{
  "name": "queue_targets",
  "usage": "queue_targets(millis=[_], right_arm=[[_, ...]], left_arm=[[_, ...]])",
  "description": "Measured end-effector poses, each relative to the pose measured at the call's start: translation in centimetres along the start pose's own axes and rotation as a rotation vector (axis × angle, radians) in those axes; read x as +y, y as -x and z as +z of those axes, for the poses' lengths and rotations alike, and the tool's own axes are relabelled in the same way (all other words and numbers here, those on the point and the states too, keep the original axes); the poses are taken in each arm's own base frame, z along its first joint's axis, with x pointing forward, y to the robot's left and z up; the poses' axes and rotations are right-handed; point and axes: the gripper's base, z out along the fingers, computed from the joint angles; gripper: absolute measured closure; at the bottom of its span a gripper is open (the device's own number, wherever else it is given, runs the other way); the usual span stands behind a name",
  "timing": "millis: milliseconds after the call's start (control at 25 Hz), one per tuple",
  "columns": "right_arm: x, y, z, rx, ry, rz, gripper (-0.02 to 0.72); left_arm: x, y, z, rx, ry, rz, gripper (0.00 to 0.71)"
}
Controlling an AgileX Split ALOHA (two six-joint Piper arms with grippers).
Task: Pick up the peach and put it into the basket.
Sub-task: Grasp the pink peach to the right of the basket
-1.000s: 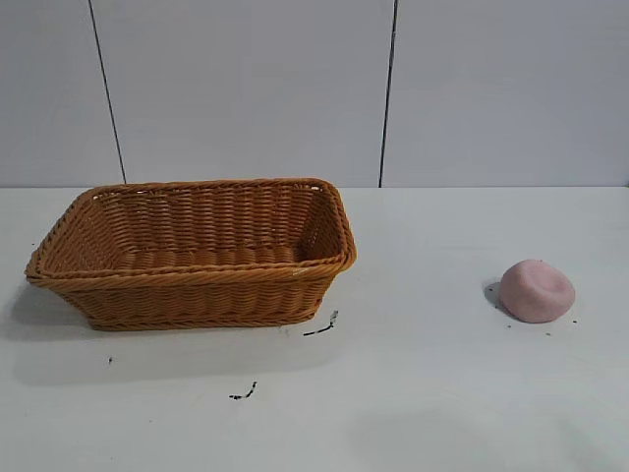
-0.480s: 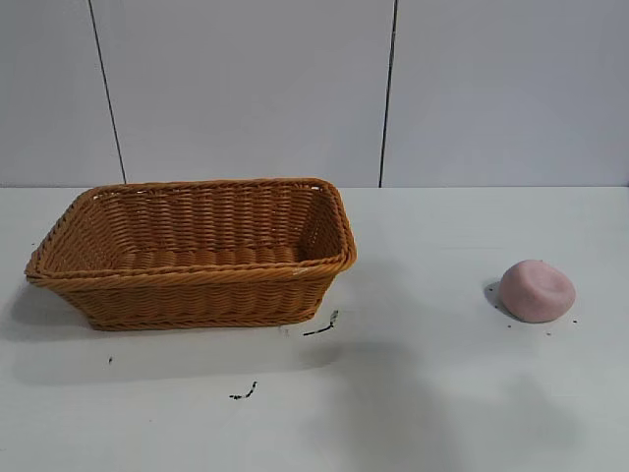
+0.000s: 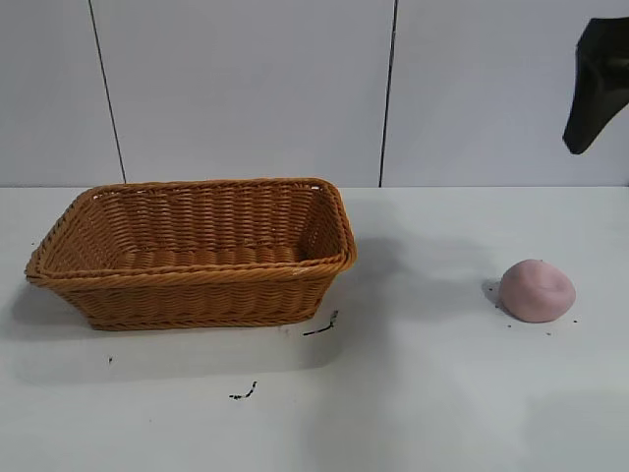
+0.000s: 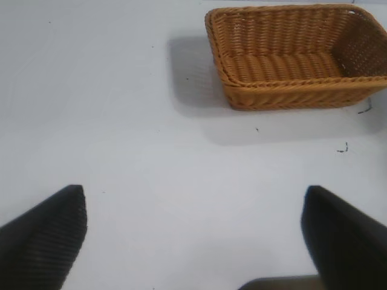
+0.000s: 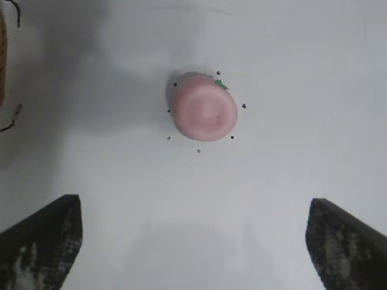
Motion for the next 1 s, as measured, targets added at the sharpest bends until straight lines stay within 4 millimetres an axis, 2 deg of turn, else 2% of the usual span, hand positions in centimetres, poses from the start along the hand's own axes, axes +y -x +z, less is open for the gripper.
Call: queue_targets(millis=[200, 560, 840, 1000], right_arm=[[-0.3, 1.5, 4.4, 0.070, 0.001, -0.005, 0.008], [-0.7, 1.6, 12.5, 0.134, 0.003, -0.002, 0.008], [-0.7, 1.4, 16.5, 0.134, 0.016, 0.026, 0.008], [-0.8, 1.1, 17.7, 0.146, 0.016, 0.028, 0.008]], left_arm=[[0.0, 0.0, 0.0, 0.000, 0.000, 0.000, 0.017], [0.0, 0.0, 0.0, 0.000, 0.000, 0.000, 0.017], [0.0, 0.0, 0.0, 0.000, 0.000, 0.000, 0.017], [0.0, 0.0, 0.0, 0.000, 0.000, 0.000, 0.017]])
